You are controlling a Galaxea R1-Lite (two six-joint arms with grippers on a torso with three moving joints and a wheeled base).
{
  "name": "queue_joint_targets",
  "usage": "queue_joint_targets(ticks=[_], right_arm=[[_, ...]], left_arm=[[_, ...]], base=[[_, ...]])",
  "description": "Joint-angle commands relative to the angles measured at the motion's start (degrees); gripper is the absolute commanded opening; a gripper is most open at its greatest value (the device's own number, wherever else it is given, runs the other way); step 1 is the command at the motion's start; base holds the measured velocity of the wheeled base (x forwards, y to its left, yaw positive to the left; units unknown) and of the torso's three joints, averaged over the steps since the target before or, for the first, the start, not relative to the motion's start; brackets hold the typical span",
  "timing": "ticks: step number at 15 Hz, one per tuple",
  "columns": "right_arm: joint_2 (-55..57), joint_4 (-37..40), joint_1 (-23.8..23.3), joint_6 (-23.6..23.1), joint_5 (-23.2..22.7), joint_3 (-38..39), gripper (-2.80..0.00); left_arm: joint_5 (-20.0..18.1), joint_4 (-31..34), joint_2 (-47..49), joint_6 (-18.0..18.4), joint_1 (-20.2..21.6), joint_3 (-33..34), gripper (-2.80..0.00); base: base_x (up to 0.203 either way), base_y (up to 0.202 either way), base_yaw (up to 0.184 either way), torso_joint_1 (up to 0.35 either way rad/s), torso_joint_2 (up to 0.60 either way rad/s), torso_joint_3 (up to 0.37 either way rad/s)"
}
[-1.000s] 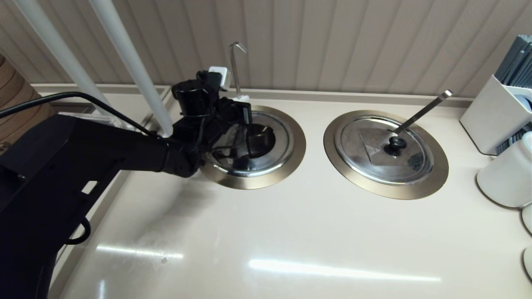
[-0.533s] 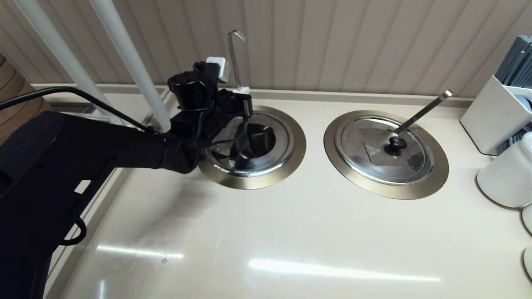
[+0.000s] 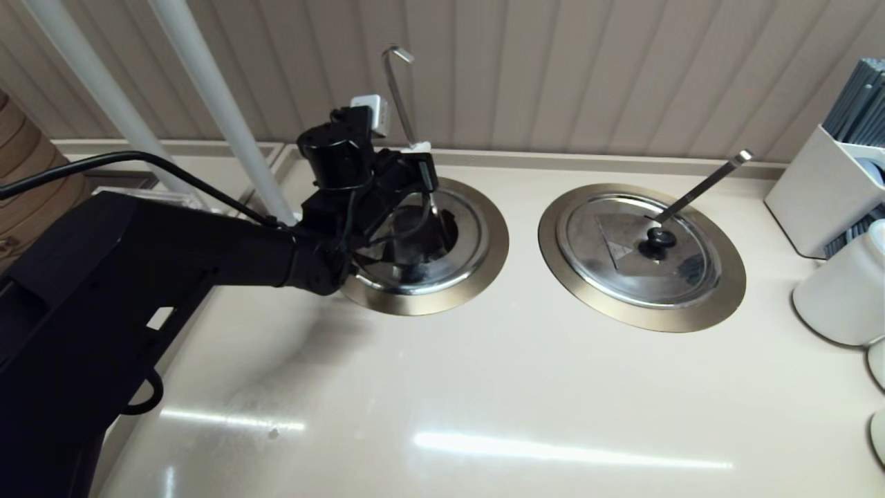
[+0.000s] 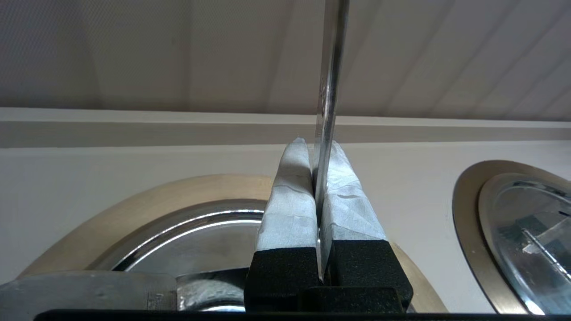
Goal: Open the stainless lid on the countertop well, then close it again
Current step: Stir with a spoon
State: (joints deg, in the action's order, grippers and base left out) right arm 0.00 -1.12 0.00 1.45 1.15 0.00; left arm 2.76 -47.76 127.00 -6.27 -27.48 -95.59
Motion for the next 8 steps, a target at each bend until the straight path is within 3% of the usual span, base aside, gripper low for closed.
queue_joint_targets(ticks=[1,4,7,8], right_arm=[[0.0,0.0,0.0,0.0,0.0,0.3,-2.80],[0.0,0.0,0.0,0.0,0.0,0.3,-2.80],[0.0,0.0,0.0,0.0,0.0,0.3,-2.80],[0.0,0.0,0.0,0.0,0.0,0.3,-2.80]], left_arm=[[0.0,2.0,-0.5,-0.3,-0.1,0.2,-2.80],[-0.2,8.8,-0.7,1.6,0.3,0.3,-2.80],[2.5,8.8,0.8,10.8,1.3,0.0,-2.80],[4.4,7.0,1.8,11.8,1.3,-0.5,-2.80]], base=[[0.000,0.000,0.000,0.000,0.00,0.000],[0.000,0.000,0.000,0.000,0.00,0.000],[0.000,0.000,0.000,0.000,0.00,0.000],[0.000,0.000,0.000,0.000,0.00,0.000]])
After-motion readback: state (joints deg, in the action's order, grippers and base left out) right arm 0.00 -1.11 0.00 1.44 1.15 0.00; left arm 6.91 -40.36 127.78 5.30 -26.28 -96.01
